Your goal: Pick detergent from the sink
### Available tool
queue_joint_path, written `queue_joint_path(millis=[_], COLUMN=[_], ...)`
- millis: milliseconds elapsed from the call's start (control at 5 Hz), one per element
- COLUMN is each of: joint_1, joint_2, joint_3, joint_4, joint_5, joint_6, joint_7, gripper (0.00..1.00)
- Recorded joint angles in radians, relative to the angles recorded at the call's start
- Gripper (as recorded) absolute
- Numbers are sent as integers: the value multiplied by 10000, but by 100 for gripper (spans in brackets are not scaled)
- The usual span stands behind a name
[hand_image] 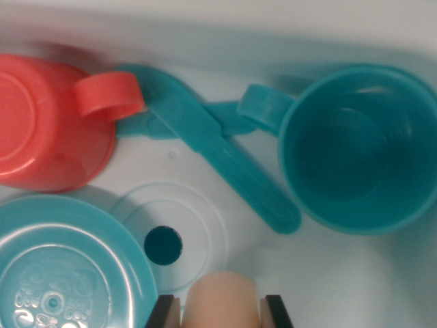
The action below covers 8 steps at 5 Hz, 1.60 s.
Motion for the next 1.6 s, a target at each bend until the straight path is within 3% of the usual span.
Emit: queue_joint_path(millis=[1000,1200,1400,1600], joint_1=[4,7,7,10], joint_2=[-153,-256,-256,-371], joint_3=[3,5,5,7], joint_4=[350,585,585,850], joint_5=[-35,-58,-58,-85], joint_6=[501,837,837,1215], joint_7=[36,60,60,87], gripper=[100,100,100,100])
